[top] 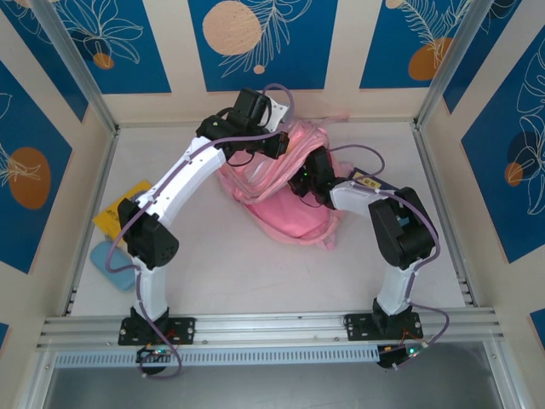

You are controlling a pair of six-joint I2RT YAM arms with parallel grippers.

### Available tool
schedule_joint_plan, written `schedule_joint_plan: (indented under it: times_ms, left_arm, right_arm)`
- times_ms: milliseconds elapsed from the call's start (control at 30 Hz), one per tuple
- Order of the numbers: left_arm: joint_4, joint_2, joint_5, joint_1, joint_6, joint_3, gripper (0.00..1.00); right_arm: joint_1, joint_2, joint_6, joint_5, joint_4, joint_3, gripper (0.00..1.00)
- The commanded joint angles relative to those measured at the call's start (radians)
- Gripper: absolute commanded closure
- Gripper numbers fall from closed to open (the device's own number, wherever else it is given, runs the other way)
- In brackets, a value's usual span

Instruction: Pack the student bag

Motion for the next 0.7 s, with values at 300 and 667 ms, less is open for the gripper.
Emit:
schedule_joint_plan:
  times_ms: [300, 667]
  left_arm:
    - [0.105, -0.125, -0.089, 0.028, 0.042, -0.131, 1.00]
    - [0.176, -0.256, -0.080, 0.098, -0.106, -0.466, 0.42]
  right_arm:
    - [0.008, -0.456, -0.074, -0.105, -0.279, -0.334, 0.53]
    - [0.025, -0.763, -0.211, 0.100, -0.840, -0.279, 0.44]
